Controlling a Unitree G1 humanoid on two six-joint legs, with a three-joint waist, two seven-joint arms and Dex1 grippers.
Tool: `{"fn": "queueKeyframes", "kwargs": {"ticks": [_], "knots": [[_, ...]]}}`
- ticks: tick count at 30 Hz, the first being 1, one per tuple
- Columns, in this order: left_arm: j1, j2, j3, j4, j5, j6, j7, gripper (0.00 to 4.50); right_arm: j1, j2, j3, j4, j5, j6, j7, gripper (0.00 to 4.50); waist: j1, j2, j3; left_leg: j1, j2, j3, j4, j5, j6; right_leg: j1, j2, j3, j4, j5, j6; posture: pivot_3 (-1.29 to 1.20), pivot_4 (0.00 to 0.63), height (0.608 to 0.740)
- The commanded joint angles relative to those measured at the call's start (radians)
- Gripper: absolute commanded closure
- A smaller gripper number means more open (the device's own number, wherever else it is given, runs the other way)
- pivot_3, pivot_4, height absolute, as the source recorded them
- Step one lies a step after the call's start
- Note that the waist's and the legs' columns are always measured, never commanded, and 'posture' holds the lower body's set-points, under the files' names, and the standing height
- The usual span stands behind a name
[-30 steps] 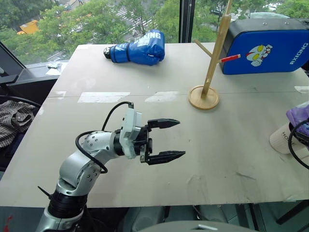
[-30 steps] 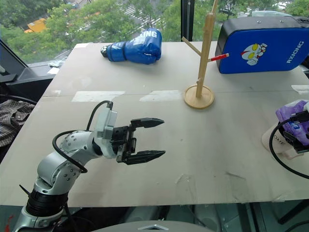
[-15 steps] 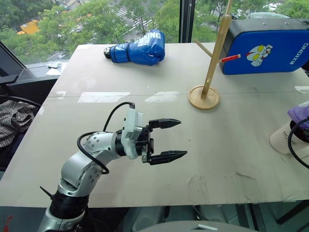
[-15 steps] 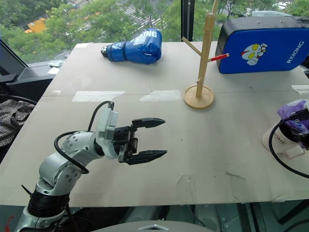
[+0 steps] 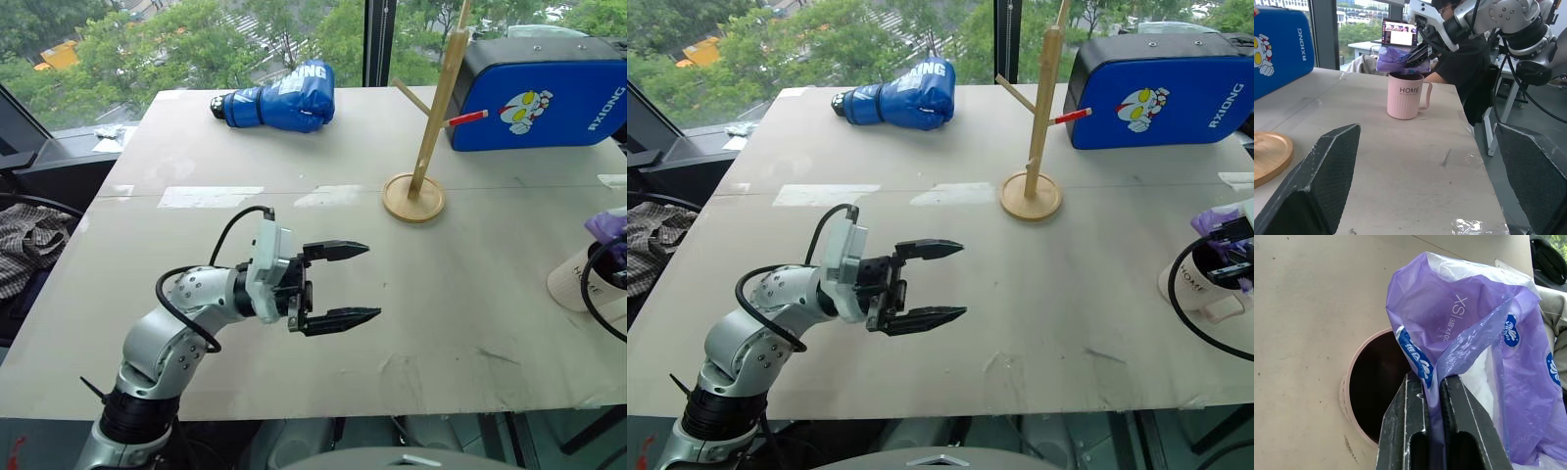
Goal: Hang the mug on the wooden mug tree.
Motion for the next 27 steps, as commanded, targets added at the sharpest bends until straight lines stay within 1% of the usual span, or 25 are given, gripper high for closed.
{"fn": "queueKeyframes", "kwargs": {"ticks": [1,4,6,8,11,14,16,17,19,20,21,22,23,24,27], "knots": [[0.0,0.003,0.01,-0.003,0.002,-0.027,-0.018,0.0,-0.031,-0.034,-0.047,-0.017,-0.029,-0.036,-0.019,4.47,0.0,0.0,0.0,0.0,0.0,0.0,0.0,0.0,0.0,0.0,0.0,0.0,0.0,0.0,0.0,0.0,0.15,0.74],[0.0,-0.001,0.011,0.01,0.004,-0.035,-0.025,0.0,-0.062,-0.074,-0.084,0.048,-0.076,-0.094,-0.045,4.47,-0.001,0.001,0.0,0.0,0.0,0.001,0.0,0.0,0.0,0.0,0.0,0.001,0.0,0.0,0.0,0.0,0.15,0.74],[0.002,-0.005,0.01,0.012,0.002,-0.039,-0.028,0.0,-0.05,-0.092,-0.105,0.126,-0.123,-0.164,-0.068,4.47,0.0,0.001,0.0,0.0,0.0,0.0,0.0,0.0,0.0,0.0,0.0,0.0,0.0,0.0,0.0,0.0,0.15,0.74],[0.003,-0.007,0.009,0.011,0.0,-0.04,-0.028,0.0,-0.029,-0.095,-0.119,0.189,-0.16,-0.23,-0.085,4.47,0.003,0.001,0.0,0.0,0.0,0.0,0.0,0.0,0.0,0.0,0.0,0.0,0.0,0.0,0.0,0.0,0.15,0.74],[0.004,-0.01,0.014,0.006,-0.011,-0.038,-0.027,0.0,0.006,-0.069,-0.131,0.315,-0.191,-0.342,-0.083,4.47,0.003,0.001,0.0,0.0,0.0,0.001,0.0,0.0,0.0,0.0,0.0,0.0,0.0,0.0,0.0,0.0,0.15,0.74],[0.006,-0.013,0.02,-0.007,-0.038,-0.023,-0.024,0.0,0.04,-0.019,-0.104,0.522,-0.199,-0.534,-0.067,4.47,0.002,0.0,0.0,0.0,0.0,0.001,0.0,0.0,0.0,0.0,0.0,0.0,0.0,0.0,0.0,0.0,0.15,0.74],[0.0,-0.02,0.022,-0.011,-0.057,-0.014,-0.018,0.0,0.029,-0.004,-0.058,0.683,-0.212,-0.664,-0.069,4.47,-0.001,0.001,0.0,0.001,0.0,0.001,0.0,0.0,0.0,0.001,0.0,0.001,0.0,0.0,0.0,0.0,0.15,0.74],[-0.006,-0.019,0.024,-0.013,-0.061,-0.01,-0.013,0.0,0.018,0.001,-0.032,0.771,-0.206,-0.726,-0.048,4.47,-0.003,0.002,0.0,0.002,0.0,0.002,0.0,0.0,0.0,0.001,0.0,0.002,0.0,0.0,0.0,0.0,0.15,0.74],[-0.013,-0.017,0.026,-0.014,-0.061,-0.006,-0.005,0.0,-0.015,0.003,0.017,0.928,-0.214,-0.844,-0.041,3.81,-0.008,0.002,0.0,0.003,0.0,0.004,0.0,0.0,0.0,0.001,0.0,0.003,0.002,0.0,0.0,0.0,0.15,0.74],[-0.015,-0.017,0.026,-0.016,-0.062,-0.003,0.001,0.0,-0.027,-0.002,0.049,0.997,-0.222,-0.897,-0.03,3.35,-0.008,0.003,-0.001,0.004,0.0,0.005,0.0,0.0,0.0,0.002,0.001,0.005,0.002,0.0,0.0,0.0,0.15,0.74],[-0.016,-0.017,0.027,-0.018,-0.063,0.0,0.006,0.0,-0.034,-0.008,0.071,1.042,-0.228,-0.934,-0.023,3.09,-0.009,0.004,-0.001,0.005,0.0,0.005,-0.001,0.0,0.0,0.002,0.001,0.005,0.003,0.0,0.0,0.0,0.15,0.74],[-0.016,-0.018,0.027,-0.022,-0.064,0.003,0.01,0.0,-0.054,-0.008,0.089,1.096,-0.229,-0.965,-0.021,2.53,-0.01,0.004,-0.001,0.006,0.001,0.006,-0.001,0.0,0.0,0.002,0.001,0.006,0.003,0.0,0.0,0.0,0.15,0.74],[-0.014,-0.017,0.026,-0.028,-0.064,0.006,0.017,0.0,-0.073,-0.011,0.114,1.151,-0.236,-1.001,-0.017,2.14,-0.012,0.004,-0.001,0.006,0.001,0.007,-0.001,0.0,0.0,0.002,0.001,0.007,0.003,0.0,0.0,0.0,0.15,0.74],[-0.013,-0.017,0.024,-0.036,-0.064,0.01,0.023,0.0,-0.09,-0.013,0.132,1.196,-0.239,-1.029,-0.017,1.63,-0.013,0.005,-0.001,0.007,0.001,0.007,-0.001,0.0,0.0,0.002,0.001,0.007,0.003,0.0,0.0,0.0,0.15,0.74],[-0.013,-0.016,0.025,-0.054,-0.068,0.024,0.046,0.0,-0.105,-0.023,0.143,1.233,-0.225,-1.061,0.0,0.16,-0.013,0.005,-0.001,0.007,0.001,0.009,-0.001,0.0,0.0,0.002,0.002,0.009,0.003,0.0,0.0,0.0,0.15,0.74]]}}
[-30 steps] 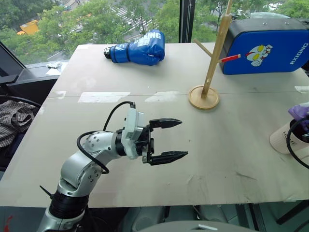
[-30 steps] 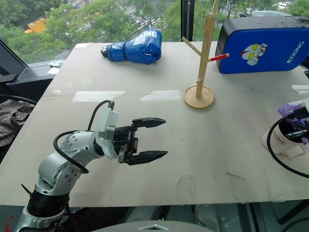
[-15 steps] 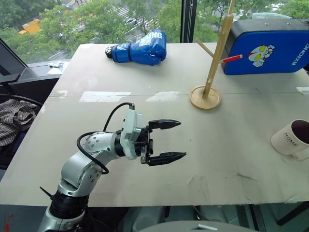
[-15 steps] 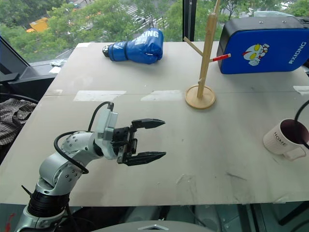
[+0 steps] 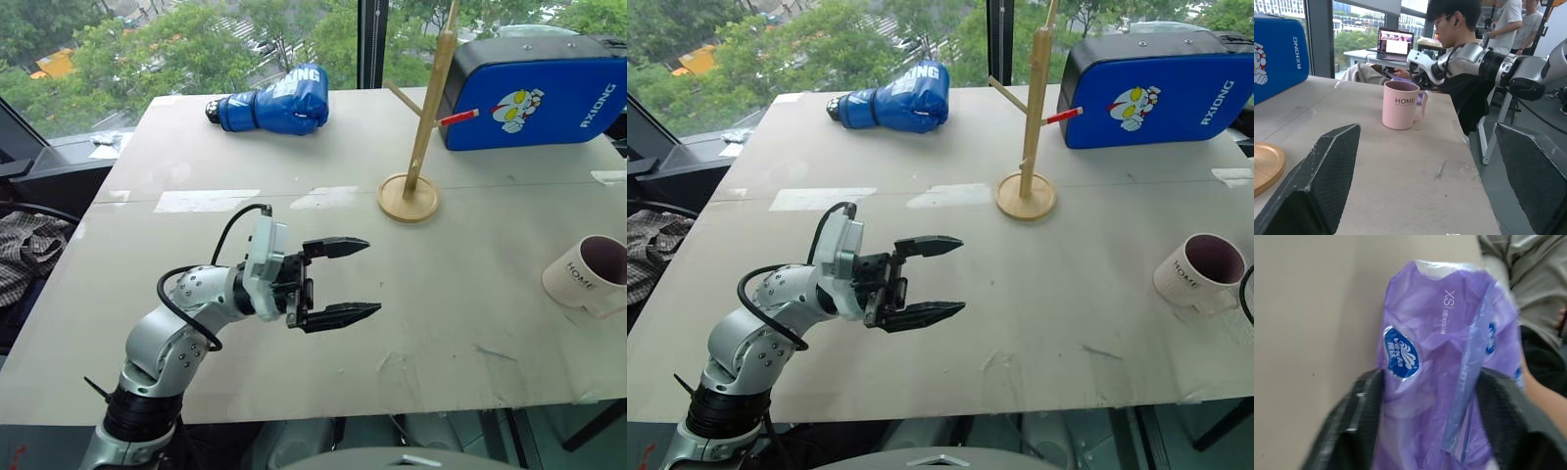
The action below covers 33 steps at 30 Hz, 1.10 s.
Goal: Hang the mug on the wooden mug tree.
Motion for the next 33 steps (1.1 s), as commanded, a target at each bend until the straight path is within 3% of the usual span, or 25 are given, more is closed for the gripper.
{"fn": "queueKeyframes", "kwargs": {"ticks": [1,4,8,12,17,21,30,33], "knots": [[-0.005,0.005,0.016,-0.056,-0.026,0.011,0.025,0.0,0.002,-0.04,-0.03,-0.018,0.006,-0.035,0.01,0.07,0.001,0.0,0.0,0.0,0.0,0.0,0.0,0.0,0.0,0.0,0.0,0.0,0.0,0.0,0.0,0.0,0.15,0.74],[-0.009,0.009,0.025,-0.062,-0.029,0.02,0.039,0.0,0.092,-0.036,-0.164,-0.184,0.052,0.049,0.027,0.07,0.01,0.002,0.001,0.0,0.0,0.0,0.0,0.0,0.0,0.0,0.0,0.0,0.0,0.0,0.0,0.0,0.15,0.74],[-0.029,0.005,0.022,-0.053,-0.039,0.034,0.047,0.0,0.403,0.05,-0.491,-0.704,0.207,0.408,0.212,0.07,0.021,0.005,-0.001,-0.002,0.001,-0.004,0.0,0.0,0.0,-0.001,0.001,-0.003,-0.001,0.0,0.0,0.0,0.15,0.74],[-0.065,-0.011,-0.012,-0.016,-0.038,0.038,0.02,0.0,0.619,0.165,-0.623,-1.062,0.313,0.625,0.28,0.07,0.039,0.003,-0.001,-0.005,0.003,-0.009,0.0,-0.002,-0.002,0.0,0.002,-0.008,-0.003,0.0,0.0,0.0,0.15,0.74],[-0.112,-0.018,-0.028,0.024,-0.033,0.038,-0.02,0.0,0.529,0.359,-0.534,-1.228,0.332,0.692,0.107,0.07,0.021,-0.002,0.0,-0.001,0.002,-0.001,0.002,-0.002,-0.001,0.001,-0.001,-0.007,-0.004,0.002,0.0,0.0,0.15,0.74],[-0.12,-0.009,-0.022,0.026,-0.032,0.041,-0.03,0.0,0.451,0.489,-0.416,-1.231,0.263,0.642,-0.057,0.07,0.017,-0.003,0.0,0.003,0.003,0.0,0.001,-0.002,-0.001,0.003,-0.001,-0.007,-0.003,0.002,0.0,0.0,0.15,0.74],[-0.105,0.023,-0.002,-0.002,-0.047,0.059,-0.027,0.0,0.367,0.562,-0.264,-1.096,0.11,0.463,-0.277,0.07,0.012,-0.001,0.0,0.001,0.004,0.0,-0.001,-0.002,-0.001,0.0,-0.001,-0.007,-0.003,0.002,0.0,0.0,0.15,0.74],[-0.103,0.032,0.007,-0.006,-0.051,0.061,-0.023,0.0,0.34,0.576,-0.214,-1.027,0.065,0.392,-0.332,0.92,0.011,-0.001,0.0,0.001,0.004,0.001,-0.001,-0.002,-0.001,0.0,-0.001,-0.007,-0.003,0.003,0.0,0.0,0.15,0.74]]}}
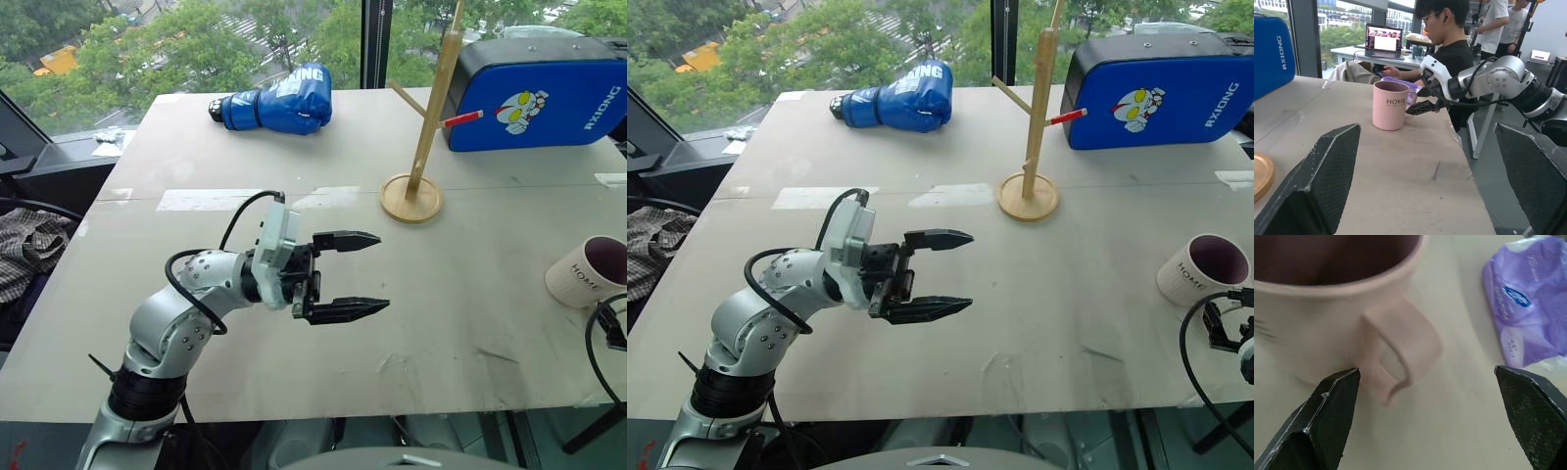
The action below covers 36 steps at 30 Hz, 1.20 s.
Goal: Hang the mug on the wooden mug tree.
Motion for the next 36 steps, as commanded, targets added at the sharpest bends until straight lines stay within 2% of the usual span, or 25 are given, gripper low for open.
{"fn": "queueKeyframes", "kwargs": {"ticks": [1,3,7,12,14,19,21,24,28,30,36], "knots": [[0.0,0.012,0.029,-0.042,-0.021,0.0,0.002,0.0,-0.034,0.016,0.034,0.058,-0.053,-0.103,-0.071,1.38,-0.002,0.0,0.0,0.0,0.0,0.0,0.0,0.0,0.0,0.0,0.0,0.0,0.0,0.0,0.0,0.0,0.15,0.74],[-0.001,0.014,0.032,-0.041,-0.02,0.0,0.001,0.0,-0.048,0.021,0.051,0.099,-0.066,-0.145,-0.085,2.24,-0.002,0.0,0.0,0.001,0.0,0.001,0.0,0.0,0.0,0.0,0.0,0.001,0.0,0.0,0.0,0.0,0.15,0.74],[-0.008,0.016,0.033,-0.034,-0.017,-0.003,0.002,0.0,-0.075,0.01,0.076,0.179,-0.08,-0.241,-0.092,4.38,-0.002,0.0,0.0,0.001,0.0,0.001,0.0,0.0,0.0,0.0,0.0,0.001,0.001,0.0,0.0,0.0,0.15,0.74],[-0.004,0.009,0.039,-0.029,-0.006,-0.013,0.02,0.0,-0.087,-0.004,0.089,0.196,-0.038,-0.381,-0.027,4.45,0.001,0.0,0.0,0.001,0.0,-0.001,0.0,0.0,0.0,0.0,0.001,-0.001,0.001,0.0,0.0,0.0,0.15,0.74],[0.009,-0.013,0.039,-0.022,0.055,-0.077,0.041,0.0,-0.105,-0.027,0.098,0.183,-0.003,-0.422,0.027,4.45,-0.004,0.001,0.0,0.001,0.0,0.0,0.0,0.0,0.0,0.0,0.001,0.0,0.001,0.0,0.0,0.0,0.15,0.74],[0.045,-0.128,0.092,0.022,0.071,-0.165,0.134,0.0,-0.27,-0.154,0.182,0.188,0.12,-0.46,0.217,4.45,-0.028,0.002,0.001,0.002,0.0,0.005,0.001,0.0,0.0,0.0,0.001,0.004,0.001,0.0,0.0,0.0,0.15,0.74],[0.066,-0.132,0.124,0.02,0.059,-0.159,0.154,0.0,-0.376,-0.226,0.237,0.251,0.152,-0.464,0.305,4.45,-0.028,0.001,0.001,0.002,0.001,0.004,0.001,0.0,0.0,0.0,0.001,0.004,0.001,0.001,0.0,0.0,0.15,0.74],[0.115,-0.1,0.176,-0.005,0.002,-0.129,0.142,0.0,-0.571,-0.348,0.33,0.432,0.175,-0.508,0.474,4.45,-0.031,0.001,0.002,0.002,0.001,0.004,0.0,0.0,0.0,0.0,0.002,0.003,0.001,0.001,0.0,0.0,0.15,0.74],[0.166,-0.066,0.232,-0.031,-0.091,-0.078,0.152,0.0,-0.841,-0.445,0.488,0.72,0.141,-0.588,0.689,4.45,-0.027,-0.001,0.004,0.0,0.001,0.004,0.0,-0.001,0.001,0.0,0.001,0.002,-0.002,0.001,0.0,0.0,0.15,0.74],[0.183,-0.062,0.238,-0.043,-0.102,-0.071,0.162,0.0,-0.957,-0.455,0.56,0.866,0.101,-0.648,0.762,4.45,-0.021,-0.002,0.005,-0.001,0.001,0.004,0.0,-0.001,0.002,-0.001,0.001,0.001,-0.003,0.001,0.0,0.0,0.15,0.74],[0.249,-0.057,0.248,-0.082,-0.099,-0.087,0.168,0.0,-1.363,-0.381,0.719,1.436,-0.051,-0.897,0.892,4.45,-0.029,-0.003,0.007,-0.003,0.001,0.004,-0.001,-0.001,0.001,-0.003,0.0,0.001,-0.003,0.001,0.0,0.0,0.15,0.74]]}}
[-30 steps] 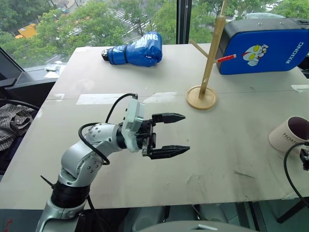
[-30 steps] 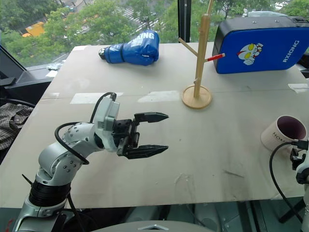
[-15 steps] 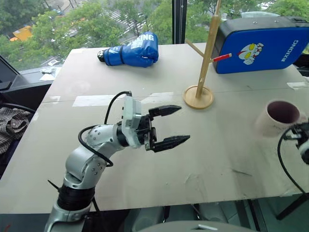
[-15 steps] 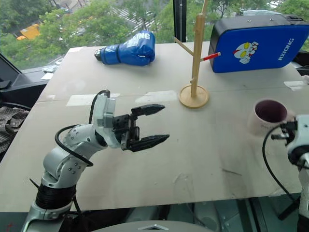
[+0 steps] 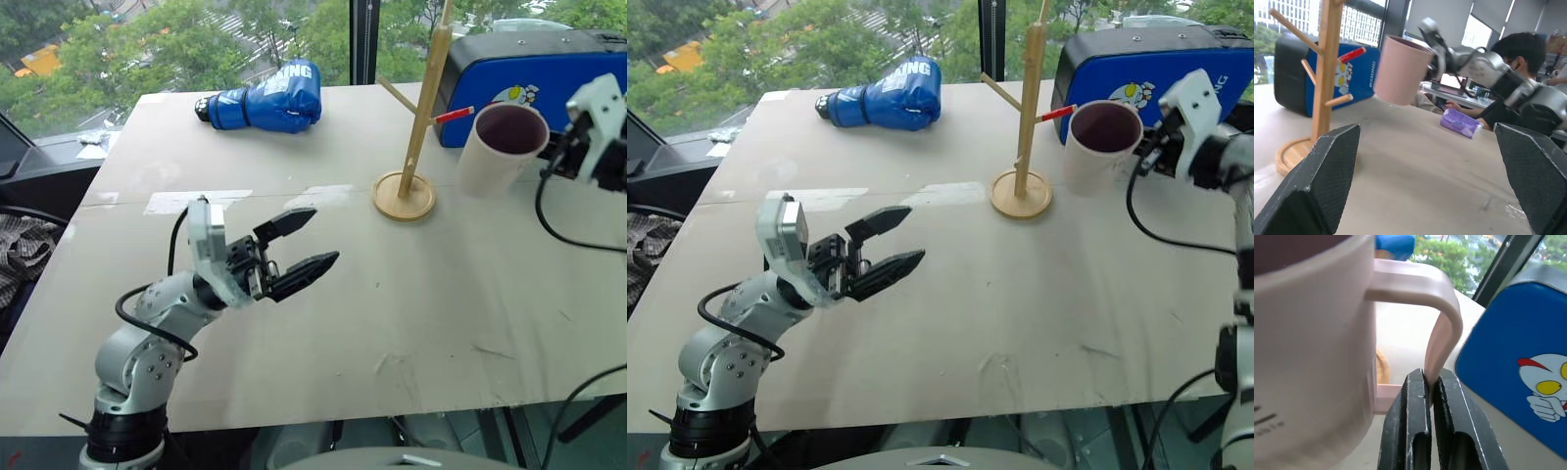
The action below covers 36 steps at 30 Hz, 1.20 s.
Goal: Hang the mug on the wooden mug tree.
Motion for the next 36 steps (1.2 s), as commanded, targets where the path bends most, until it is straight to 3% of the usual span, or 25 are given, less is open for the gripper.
{"fn": "queueKeyframes", "kwargs": {"ticks": [1,8,15,16,17,22,25,28,30,33,36], "knots": [[0.021,0.006,0.028,-0.057,-0.011,-0.02,0.015,0.0,-0.181,0.034,0.036,0.241,-0.065,-0.151,0.084,4.45,0.0,0.0,0.0,0.0,0.0,0.0,-0.001,0.0,0.0,-0.001,0.0,0.0,0.0,0.0,0.0,0.0,0.15,0.74],[0.073,-0.007,0.049,-0.093,-0.012,-0.04,0.046,0.0,-0.384,0.137,0.105,0.502,-0.171,-0.278,0.164,4.45,-0.004,0.001,0.001,-0.006,0.0,0.001,0.0,0.0,0.0,-0.007,0.0,0.001,0.001,0.0,0.0,0.0,0.15,0.74],[0.085,-0.031,0.072,-0.099,-0.018,-0.082,0.075,0.0,-0.433,0.239,0.138,0.618,-0.265,-0.327,0.07,4.45,-0.006,0.001,0.0,-0.012,0.0,0.0,0.003,0.0,-0.001,-0.013,0.0,0.0,0.003,0.001,-0.001,0.0,0.15,0.74],[0.087,-0.038,0.08,-0.1,-0.029,-0.092,0.073,0.0,-0.43,0.239,0.128,0.625,-0.264,-0.322,0.08,3.86,-0.004,0.001,0.0,-0.012,0.0,0.0,0.003,0.0,-0.001,-0.014,0.0,0.0,0.004,0.001,-0.001,0.0,0.15,0.74],[0.088,-0.043,0.086,-0.101,-0.035,-0.1,0.072,0.0,-0.429,0.238,0.12,0.63,-0.263,-0.32,0.09,3.6,-0.003,0.001,0.0,-0.013,0.0,-0.001,0.003,0.0,-0.001,-0.014,0.001,0.0,0.004,0.001,-0.001,0.0,0.15,0.74],[0.093,-0.047,0.092,-0.103,-0.058,-0.114,0.063,0.0,-0.401,0.154,0.042,0.593,-0.208,-0.312,0.112,1.43,-0.001,0.001,0.0,-0.014,0.0,0.0,0.003,0.0,-0.001,-0.015,0.0,-0.001,0.004,0.001,-0.001,0.0,0.15,0.74],[0.092,-0.046,0.084,-0.101,-0.056,-0.118,0.06,0.0,-0.381,0.103,-0.003,0.557,-0.166,-0.243,0.166,1.43,0.001,0.001,0.0,-0.015,0.0,-0.001,0.003,0.0,-0.001,-0.015,0.0,-0.001,0.003,0.001,-0.001,0.0,0.15,0.74],[0.085,-0.044,0.062,-0.08,-0.036,-0.114,0.052,0.0,-0.229,0.004,-0.068,0.363,-0.098,-0.183,0.211,1.43,0.0,0.001,0.0,-0.014,0.0,0.0,0.003,0.0,-0.001,-0.015,0.0,0.0,0.004,0.001,-0.001,0.0,0.15,0.74],[0.084,-0.041,0.052,-0.057,-0.006,-0.115,0.055,0.0,-0.049,-0.055,-0.124,0.146,-0.043,-0.101,0.206,1.43,0.003,0.001,0.0,-0.014,0.0,0.0,0.003,0.0,-0.001,-0.015,0.0,-0.001,0.004,0.001,-0.001,0.0,0.15,0.74],[0.102,-0.031,0.04,-0.008,0.066,-0.119,0.063,0.0,0.332,-0.094,-0.276,-0.266,0.065,0.053,0.155,1.43,0.009,0.002,-0.001,-0.015,0.0,-0.001,0.004,0.0,-0.001,-0.015,0.0,-0.001,0.005,0.001,-0.001,0.0,0.15,0.74],[0.154,-0.008,0.036,0.038,0.152,-0.139,0.055,0.0,0.768,-0.035,-0.478,-0.675,0.135,0.175,0.071,1.43,0.013,0.005,-0.003,-0.015,0.0,-0.001,0.003,0.0,-0.001,-0.016,0.0,0.0,0.006,0.001,-0.001,0.0,0.15,0.74]]}}
